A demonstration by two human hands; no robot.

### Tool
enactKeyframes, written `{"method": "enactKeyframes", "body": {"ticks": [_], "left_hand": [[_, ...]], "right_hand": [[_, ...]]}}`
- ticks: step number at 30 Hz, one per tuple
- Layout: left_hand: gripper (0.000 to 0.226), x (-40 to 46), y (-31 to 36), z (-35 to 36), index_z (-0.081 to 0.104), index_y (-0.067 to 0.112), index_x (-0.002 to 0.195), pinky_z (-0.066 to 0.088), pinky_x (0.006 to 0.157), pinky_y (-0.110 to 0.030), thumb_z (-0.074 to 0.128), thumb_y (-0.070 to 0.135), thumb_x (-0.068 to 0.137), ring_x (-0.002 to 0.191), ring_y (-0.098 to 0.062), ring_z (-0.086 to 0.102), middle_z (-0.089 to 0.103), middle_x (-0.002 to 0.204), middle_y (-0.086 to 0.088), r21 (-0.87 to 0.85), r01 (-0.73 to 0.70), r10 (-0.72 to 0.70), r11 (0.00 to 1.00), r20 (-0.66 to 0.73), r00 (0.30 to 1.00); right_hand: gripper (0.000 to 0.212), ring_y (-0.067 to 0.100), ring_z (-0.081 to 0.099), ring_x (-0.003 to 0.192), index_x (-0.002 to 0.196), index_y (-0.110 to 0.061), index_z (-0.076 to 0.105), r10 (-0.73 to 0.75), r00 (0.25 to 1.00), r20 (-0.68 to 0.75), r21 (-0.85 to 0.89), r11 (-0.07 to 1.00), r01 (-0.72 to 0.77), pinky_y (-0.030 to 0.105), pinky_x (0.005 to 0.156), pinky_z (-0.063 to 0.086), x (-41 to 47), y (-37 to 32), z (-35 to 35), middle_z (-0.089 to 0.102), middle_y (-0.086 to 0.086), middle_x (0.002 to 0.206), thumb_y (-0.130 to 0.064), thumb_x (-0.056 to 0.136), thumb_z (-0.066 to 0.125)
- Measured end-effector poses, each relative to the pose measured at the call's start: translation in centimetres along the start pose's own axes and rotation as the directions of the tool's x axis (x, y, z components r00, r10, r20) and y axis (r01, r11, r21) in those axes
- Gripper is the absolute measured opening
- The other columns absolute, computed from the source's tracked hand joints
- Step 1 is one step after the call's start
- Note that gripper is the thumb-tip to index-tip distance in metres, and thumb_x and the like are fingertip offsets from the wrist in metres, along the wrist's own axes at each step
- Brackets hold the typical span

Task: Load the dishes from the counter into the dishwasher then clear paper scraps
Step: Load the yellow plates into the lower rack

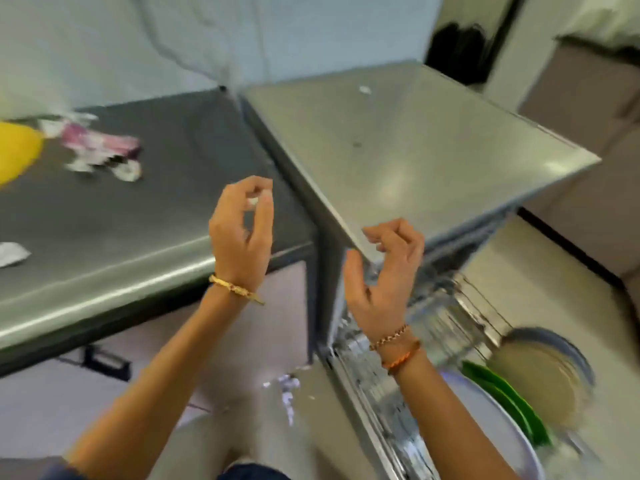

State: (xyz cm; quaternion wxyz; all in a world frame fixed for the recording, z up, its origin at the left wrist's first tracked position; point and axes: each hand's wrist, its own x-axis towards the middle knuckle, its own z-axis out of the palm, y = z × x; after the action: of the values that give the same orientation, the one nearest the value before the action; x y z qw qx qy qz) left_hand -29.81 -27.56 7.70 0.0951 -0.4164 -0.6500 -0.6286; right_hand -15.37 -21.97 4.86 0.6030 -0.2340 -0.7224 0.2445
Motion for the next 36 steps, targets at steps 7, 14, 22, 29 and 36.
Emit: {"method": "enactKeyframes", "body": {"ticks": [7,14,22,29,36], "left_hand": [[0.016,5.8,-10.0,-18.2,0.050,0.018,0.111,0.042,0.076,-0.015,0.045,0.016,0.096,0.084,-0.002,0.049,0.052,0.095,0.011,-0.196,0.466,-0.505,0.863,-0.372,0.779],[0.050,9.9,-18.5,-30.6,0.028,0.005,0.142,0.033,0.103,-0.027,0.031,0.032,0.100,0.131,-0.023,0.039,0.036,0.145,-0.008,-0.611,0.624,-0.872,0.488,-0.302,0.386],[0.047,17.0,-25.2,-37.5,0.036,0.015,0.140,0.031,0.104,-0.030,0.034,0.039,0.099,0.123,-0.014,0.041,0.045,0.136,0.001,-0.591,0.602,-0.841,0.537,-0.431,0.327],[0.048,17.9,-27.8,-43.0,0.042,0.013,0.136,0.041,0.093,-0.031,0.045,0.038,0.095,0.117,-0.025,0.048,0.050,0.131,-0.006,-0.572,0.711,-0.899,0.409,-0.385,0.207],[0.013,18.5,-28.6,-45.2,0.059,0.010,0.094,0.042,0.094,-0.030,0.047,0.005,0.094,0.086,-0.014,0.054,0.059,0.098,-0.005,-0.466,0.815,-0.939,0.343,-0.202,0.279]], "right_hand": [[0.037,0.002,0.054,0.081,0.113,-0.017,0.049,0.473,0.770,0.428,0.385,0.675,-0.629,0.014,0.071,0.045,-1.3,-9.5,23.0,0.049,-0.007,0.107,-0.013,0.077,0.060],[0.050,0.029,0.038,0.132,0.139,-0.002,0.033,0.453,-0.034,0.891,0.064,-0.200,-0.978,0.035,0.108,0.031,-0.9,-14.3,37.1,0.036,0.019,0.143,-0.029,0.097,0.038],[0.043,0.038,0.040,0.128,0.128,0.019,0.037,0.600,0.014,0.800,0.175,-0.210,-0.962,0.033,0.094,0.042,-0.5,-16.4,50.4,0.040,0.033,0.135,-0.001,0.092,0.048],[0.074,0.027,0.037,0.132,0.144,0.003,0.017,0.668,0.198,0.717,0.366,-0.119,-0.923,0.029,0.094,0.039,-1.6,-15.6,54.9,0.031,0.020,0.146,0.023,0.080,0.049],[0.070,0.022,0.029,0.137,0.143,0.000,0.020,0.744,0.274,0.609,0.473,-0.063,-0.879,0.025,0.100,0.035,-1.2,-16.3,56.0,0.024,0.016,0.151,0.021,0.082,0.047]]}}
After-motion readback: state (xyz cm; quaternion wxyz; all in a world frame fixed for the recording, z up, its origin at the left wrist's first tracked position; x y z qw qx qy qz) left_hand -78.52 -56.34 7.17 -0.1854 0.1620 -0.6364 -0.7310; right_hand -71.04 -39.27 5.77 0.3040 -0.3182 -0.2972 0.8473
